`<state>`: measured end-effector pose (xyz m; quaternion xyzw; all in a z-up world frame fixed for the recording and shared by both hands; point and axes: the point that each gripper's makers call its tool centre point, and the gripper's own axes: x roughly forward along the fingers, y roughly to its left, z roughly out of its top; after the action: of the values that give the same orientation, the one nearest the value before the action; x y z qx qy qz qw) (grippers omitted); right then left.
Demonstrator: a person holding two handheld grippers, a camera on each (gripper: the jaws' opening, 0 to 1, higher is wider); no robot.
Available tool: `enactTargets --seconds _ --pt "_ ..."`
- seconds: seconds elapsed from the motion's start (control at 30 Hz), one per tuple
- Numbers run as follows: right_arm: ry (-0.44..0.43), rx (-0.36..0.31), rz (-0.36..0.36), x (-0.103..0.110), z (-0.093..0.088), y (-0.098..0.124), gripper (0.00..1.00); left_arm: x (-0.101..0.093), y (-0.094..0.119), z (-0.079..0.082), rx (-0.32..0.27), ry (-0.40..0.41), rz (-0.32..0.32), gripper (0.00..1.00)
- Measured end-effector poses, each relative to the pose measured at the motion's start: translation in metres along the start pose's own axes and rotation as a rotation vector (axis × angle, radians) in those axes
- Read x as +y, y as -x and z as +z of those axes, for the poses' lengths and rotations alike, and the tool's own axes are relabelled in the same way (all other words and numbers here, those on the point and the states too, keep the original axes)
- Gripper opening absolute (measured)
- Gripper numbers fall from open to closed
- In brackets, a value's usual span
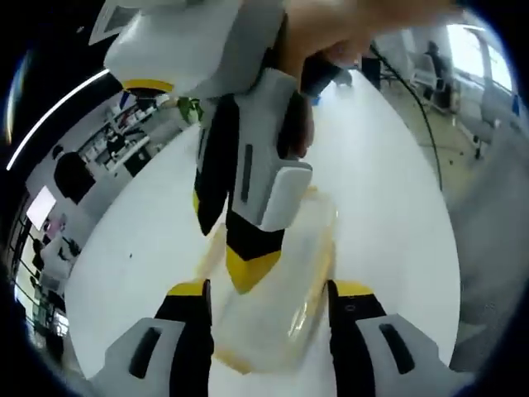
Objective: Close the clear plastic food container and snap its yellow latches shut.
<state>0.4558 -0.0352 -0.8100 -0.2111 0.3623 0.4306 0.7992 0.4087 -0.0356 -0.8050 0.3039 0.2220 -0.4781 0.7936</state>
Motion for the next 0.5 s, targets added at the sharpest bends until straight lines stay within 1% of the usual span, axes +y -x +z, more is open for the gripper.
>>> enactTargets --seconds 0.03,0.17,0.27,0.33,0.4,0.43,0.5 --pt "-0.004 -0.008 -0.002 0.001 -0.001 0.001 0.47 0.000 0.002 -0.001 -0.001 0.008 0.002 0.56" --pt "-0.069 -0.056 -0.029 0.000 -0.003 0.010 0.48 0.003 0.009 -0.002 -0.012 0.060 0.015 0.58" --pt "-0.092 -0.068 -0.039 -0.002 -0.007 0.015 0.47 0.010 0.014 -0.002 -0.032 0.078 0.054 0.59" --pt "-0.133 -0.081 -0.048 -0.004 -0.011 0.019 0.47 0.013 0.016 -0.002 -0.047 0.115 0.066 0.59" --pt "-0.170 -0.088 -0.049 -0.005 -0.015 0.022 0.47 0.014 0.016 -0.004 -0.050 0.132 0.069 0.60" --pt "-0.201 -0.097 -0.054 -0.005 -0.017 0.024 0.47 0.015 0.017 -0.006 -0.049 0.142 0.069 0.60" --pt "-0.236 -0.116 -0.076 -0.009 -0.020 0.028 0.47 0.015 0.017 -0.008 -0.052 0.157 0.071 0.60"
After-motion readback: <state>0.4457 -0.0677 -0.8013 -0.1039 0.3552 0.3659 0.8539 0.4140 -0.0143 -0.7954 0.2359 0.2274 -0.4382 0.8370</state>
